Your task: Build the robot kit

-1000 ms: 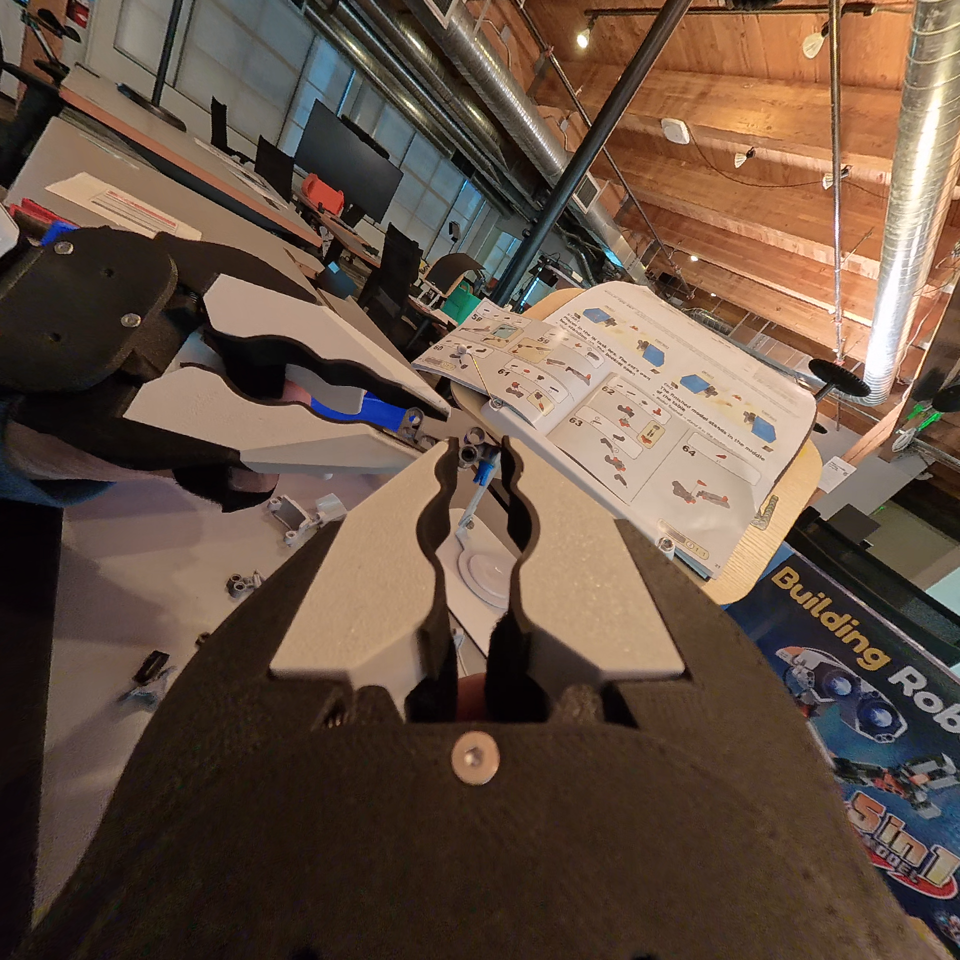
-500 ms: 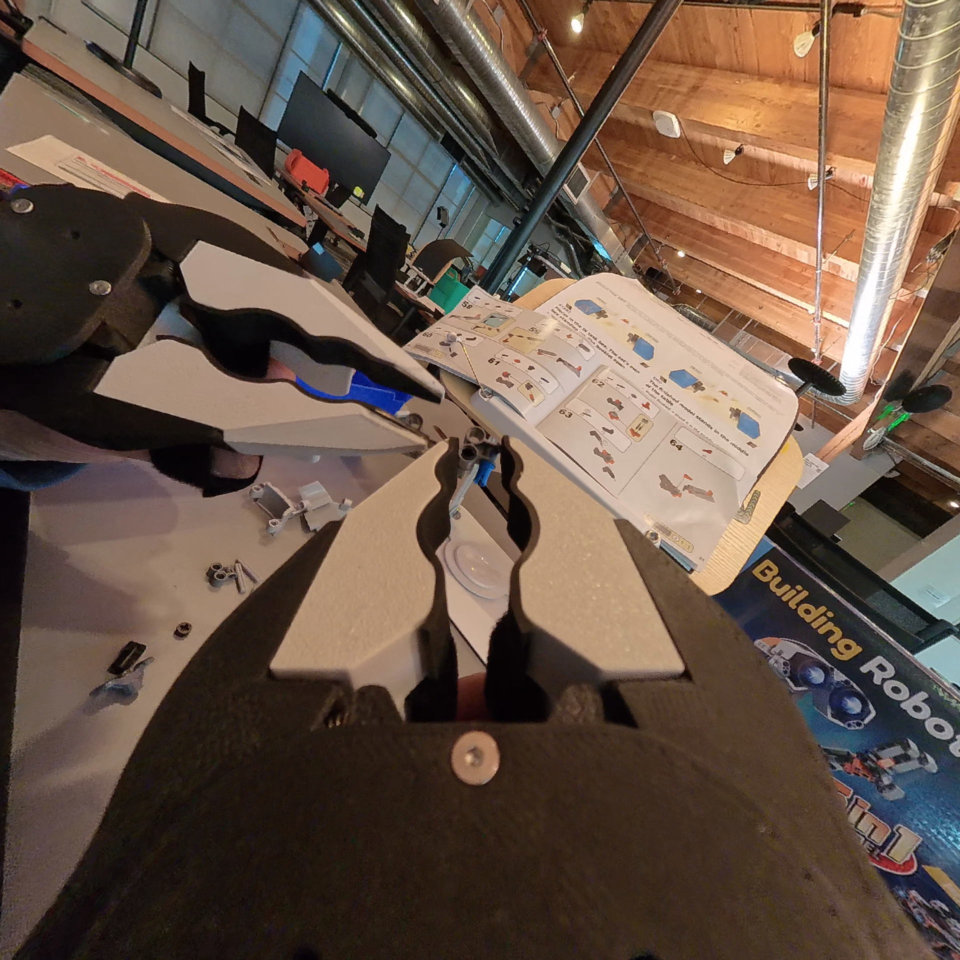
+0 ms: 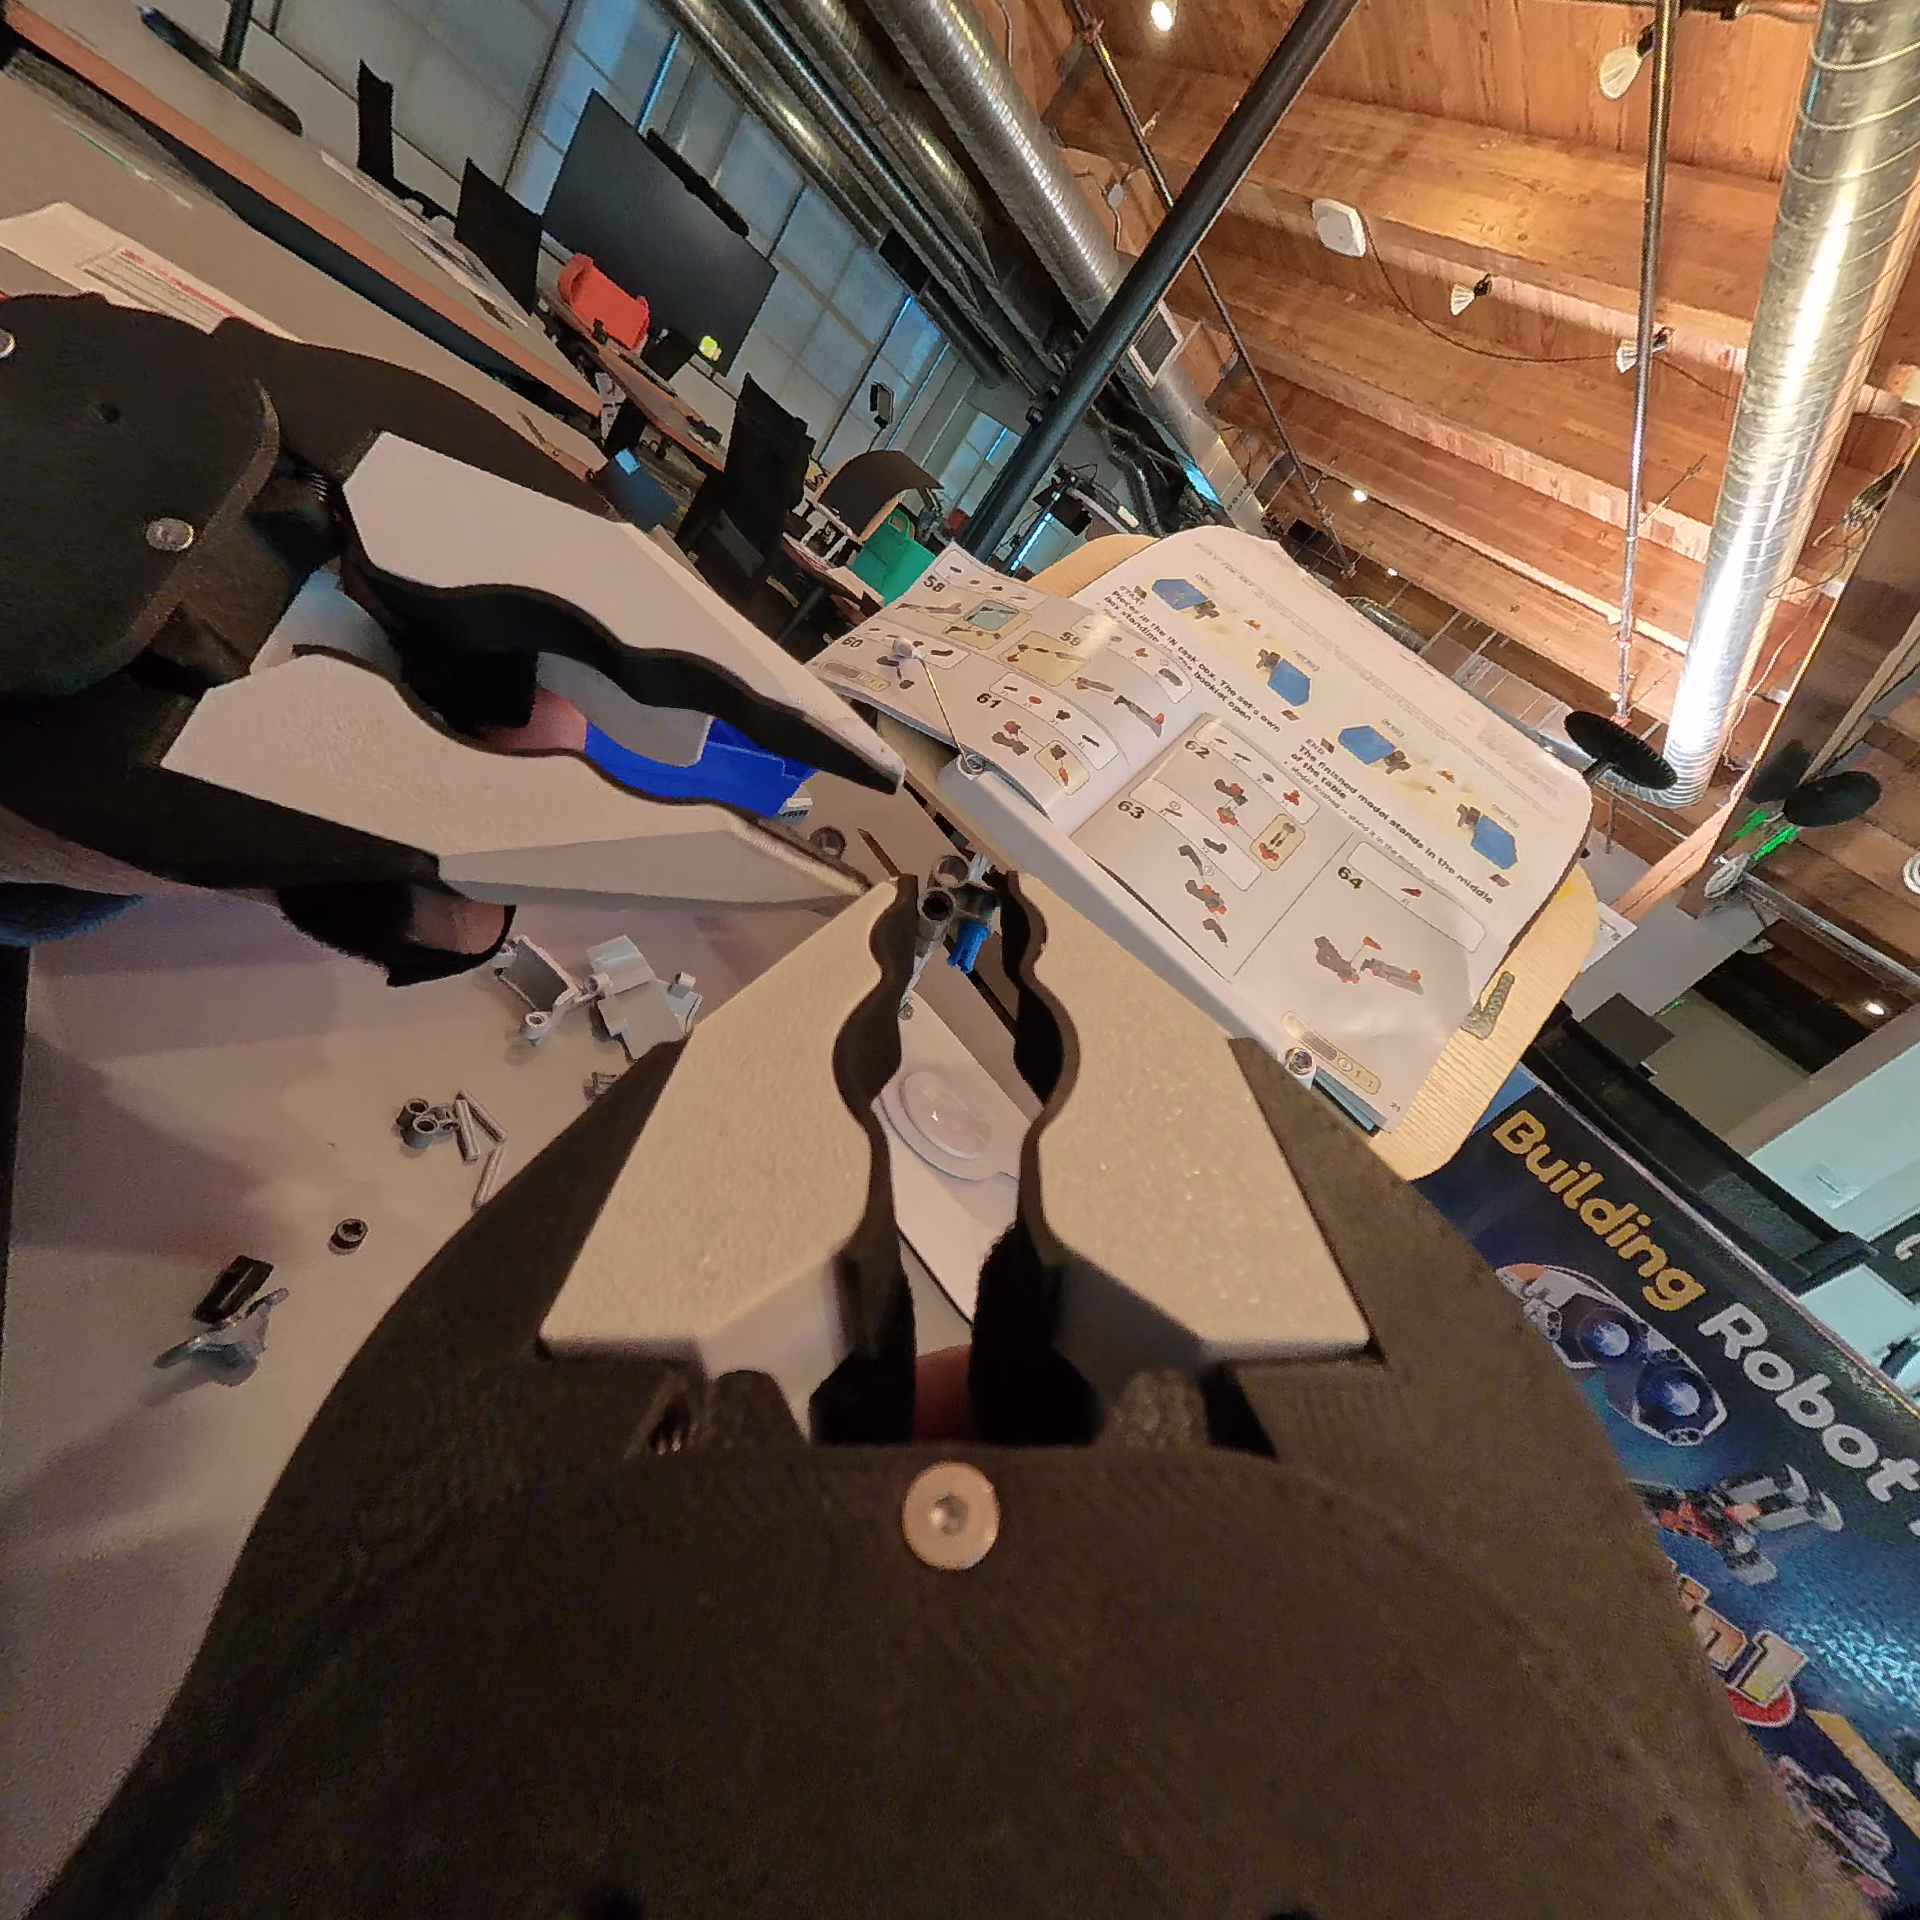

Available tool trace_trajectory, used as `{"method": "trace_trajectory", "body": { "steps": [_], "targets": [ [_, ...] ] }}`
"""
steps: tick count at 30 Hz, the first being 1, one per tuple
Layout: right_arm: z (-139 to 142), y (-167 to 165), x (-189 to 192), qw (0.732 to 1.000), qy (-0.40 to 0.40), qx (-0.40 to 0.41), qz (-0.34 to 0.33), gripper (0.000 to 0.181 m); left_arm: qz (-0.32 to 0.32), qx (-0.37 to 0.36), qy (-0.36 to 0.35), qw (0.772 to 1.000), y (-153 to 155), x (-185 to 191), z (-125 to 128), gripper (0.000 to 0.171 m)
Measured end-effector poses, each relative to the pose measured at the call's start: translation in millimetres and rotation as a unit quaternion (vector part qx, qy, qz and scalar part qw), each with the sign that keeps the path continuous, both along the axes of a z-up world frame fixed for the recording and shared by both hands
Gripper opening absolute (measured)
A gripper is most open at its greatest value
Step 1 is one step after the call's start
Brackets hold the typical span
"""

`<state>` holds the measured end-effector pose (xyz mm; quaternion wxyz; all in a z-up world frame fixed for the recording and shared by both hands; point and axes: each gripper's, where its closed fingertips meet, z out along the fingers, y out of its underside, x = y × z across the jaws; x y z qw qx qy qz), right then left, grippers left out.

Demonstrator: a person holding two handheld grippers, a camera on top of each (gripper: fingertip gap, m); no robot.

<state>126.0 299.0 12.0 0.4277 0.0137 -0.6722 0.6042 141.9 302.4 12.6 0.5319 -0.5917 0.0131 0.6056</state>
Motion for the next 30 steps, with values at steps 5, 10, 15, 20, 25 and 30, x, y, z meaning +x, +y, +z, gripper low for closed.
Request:
{"method": "trace_trajectory", "body": {
  "steps": [5, 10, 15, 20, 25, 30],
  "targets": [
    [-2.3, -2.6, 2.4, 1.0, 0.003, 0.007, 0.004, 0.013, 0.003, -0.003, -0.004, 1.0, 0.0, -1.8, -2.0, 0.0],
    [-2.0, -0.9, -0.2, 1.0, 0.0, 0.005, 0.001, 0.014, 0.004, 0.005, -0.001, 1.0, -1.5, -0.6, 1.0, 0.0],
    [-0.7, 4.0, -3.7, 1.0, -0.005, 0.001, -0.003, 0.014, -0.001, 0.011, -0.019, 1.0, -2.3, -3.8, -1.1, 0.02],
    [-2.8, 6.1, -6.0, 1.0, 0.001, 0.009, -0.009, 0.013, -0.006, 0.01, -0.018, 1.0, -0.4, -1.9, -0.5, 0.023],
    [-1.6, 6.8, -4.2, 1.0, -0.013, -0.001, 0.0, 0.014, 0.011, -0.024, -0.007, 1.0, 6.4, -1.9, -7.5, 0.023],
    [1.1, 10.0, -2.6, 0.999, -0.039, -0.019, 0.018, 0.014, 0.014, -0.024, -0.022, 0.999, 4.1, -7.2, -11.2, 0.017]
  ]
}}
